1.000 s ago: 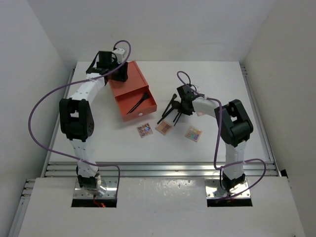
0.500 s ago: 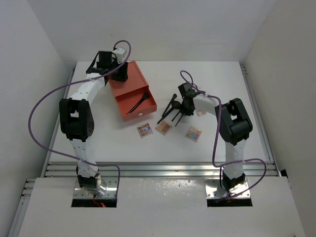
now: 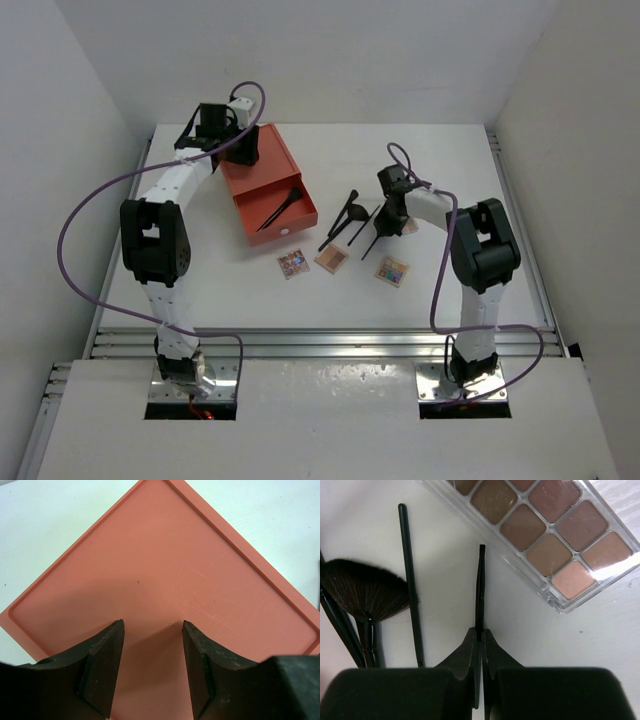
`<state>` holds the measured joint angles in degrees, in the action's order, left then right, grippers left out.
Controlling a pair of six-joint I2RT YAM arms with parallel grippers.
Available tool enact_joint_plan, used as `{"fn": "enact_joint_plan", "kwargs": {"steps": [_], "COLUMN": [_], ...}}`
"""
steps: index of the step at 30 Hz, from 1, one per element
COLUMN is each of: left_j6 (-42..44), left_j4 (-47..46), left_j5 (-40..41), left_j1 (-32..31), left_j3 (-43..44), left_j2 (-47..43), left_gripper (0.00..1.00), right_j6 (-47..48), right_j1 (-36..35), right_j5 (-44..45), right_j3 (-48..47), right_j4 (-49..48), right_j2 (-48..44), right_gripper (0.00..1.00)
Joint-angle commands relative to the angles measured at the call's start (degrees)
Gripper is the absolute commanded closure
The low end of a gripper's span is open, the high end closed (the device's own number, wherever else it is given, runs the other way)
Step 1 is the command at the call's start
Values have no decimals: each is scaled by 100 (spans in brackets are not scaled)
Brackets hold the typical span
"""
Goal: Organize the makeup
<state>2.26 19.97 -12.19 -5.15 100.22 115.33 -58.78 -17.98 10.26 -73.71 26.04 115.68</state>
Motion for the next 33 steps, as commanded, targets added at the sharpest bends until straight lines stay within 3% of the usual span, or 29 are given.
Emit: {"fn": "enact_joint_plan", "kwargs": {"steps": [1, 11, 17, 18, 19, 22, 25, 30, 33], "left_j6": [-121, -121, -121, -121, -121, -121, -121, -121, -121], "left_j4": [332, 332, 332, 332, 332, 332, 332, 332, 332], "left_j5": [23, 23, 23, 23, 23, 23, 23, 76, 76], "left_j1": [84, 84, 84, 84, 84, 84, 84, 84, 137], "left_j3": [-21, 32, 32, 32, 32, 32, 32, -21, -21], "left_j2": [201, 201, 253, 253, 253, 253, 253, 253, 253], "left_gripper": [44, 44, 44, 44, 44, 44, 44, 44, 44], "right_j6": [260, 2563, 5208, 5471, 6370, 7359, 7662, 8040, 8216], "right_j1": [40, -162, -513, -566, -793, -1206, -1619, -2252, -2438], "right_j5": [90, 705, 433, 198, 48, -813, -1692, -2405, -2861], "right_j3": [252, 568, 683, 561, 481, 51, -494, -1364, -1751], "right_j4": [358, -1240, -2752, -2971, -3060, -3456, -3738, -4159, -3941], "right_j2": [69, -1117, -1899, -1926, -1935, -1900, -1488, -611, -195], "right_gripper": [100, 100, 100, 100, 100, 100, 100, 100, 100]}}
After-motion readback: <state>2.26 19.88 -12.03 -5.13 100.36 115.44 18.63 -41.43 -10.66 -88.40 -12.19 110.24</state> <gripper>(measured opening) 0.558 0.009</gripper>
